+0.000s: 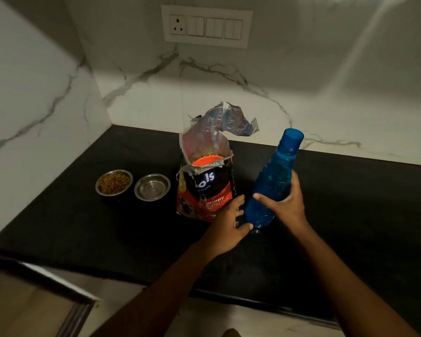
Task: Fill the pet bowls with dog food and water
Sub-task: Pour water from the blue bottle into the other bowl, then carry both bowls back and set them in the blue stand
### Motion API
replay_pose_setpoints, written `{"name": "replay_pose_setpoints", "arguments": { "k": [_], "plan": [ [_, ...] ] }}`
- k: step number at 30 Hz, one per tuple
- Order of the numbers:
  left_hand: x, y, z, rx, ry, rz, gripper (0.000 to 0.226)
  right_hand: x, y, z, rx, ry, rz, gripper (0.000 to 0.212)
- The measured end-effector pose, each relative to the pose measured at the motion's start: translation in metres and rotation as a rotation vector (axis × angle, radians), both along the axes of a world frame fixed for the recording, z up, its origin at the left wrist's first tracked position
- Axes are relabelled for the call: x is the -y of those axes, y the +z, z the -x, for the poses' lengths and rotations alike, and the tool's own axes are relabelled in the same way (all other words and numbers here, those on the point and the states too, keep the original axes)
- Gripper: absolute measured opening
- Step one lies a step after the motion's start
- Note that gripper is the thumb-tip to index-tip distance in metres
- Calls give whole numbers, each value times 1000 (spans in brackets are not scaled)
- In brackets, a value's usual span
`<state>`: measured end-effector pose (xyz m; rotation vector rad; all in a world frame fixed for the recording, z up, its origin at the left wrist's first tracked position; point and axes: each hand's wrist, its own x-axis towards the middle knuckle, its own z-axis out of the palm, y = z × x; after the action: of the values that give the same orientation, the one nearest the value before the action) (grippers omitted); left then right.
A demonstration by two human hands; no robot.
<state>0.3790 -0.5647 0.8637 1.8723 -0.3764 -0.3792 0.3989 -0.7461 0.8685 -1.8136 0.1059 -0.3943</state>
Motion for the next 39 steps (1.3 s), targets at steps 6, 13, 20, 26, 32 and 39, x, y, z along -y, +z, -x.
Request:
{"name": "replay_pose_setpoints", "arguments": {
  "k": [6, 13, 20, 26, 32, 39],
  "plan": [
    [-4, -10, 7, 1, 70, 61, 66, 1, -13, 5, -48, -7, 20, 99],
    [-12, -19, 17, -20, 136, 152, 57, -7, -45, 45, -88, -245, -36, 76],
    [-37, -29, 21, -2, 228, 172, 39, -63, -50, 72, -27, -99, -169, 28],
    [-93, -39, 15, 19, 374, 186, 33, -128, -50, 61, -116, 130, -234, 11],
    [-170, -40, -7, -14, 507, 193, 29, -206, -46, 30, -195, 298, -215, 20],
    [-274, -40, -52, -66, 726, 170, 19, -277, -64, -28, -371, 182, -136, 18]
  ]
}}
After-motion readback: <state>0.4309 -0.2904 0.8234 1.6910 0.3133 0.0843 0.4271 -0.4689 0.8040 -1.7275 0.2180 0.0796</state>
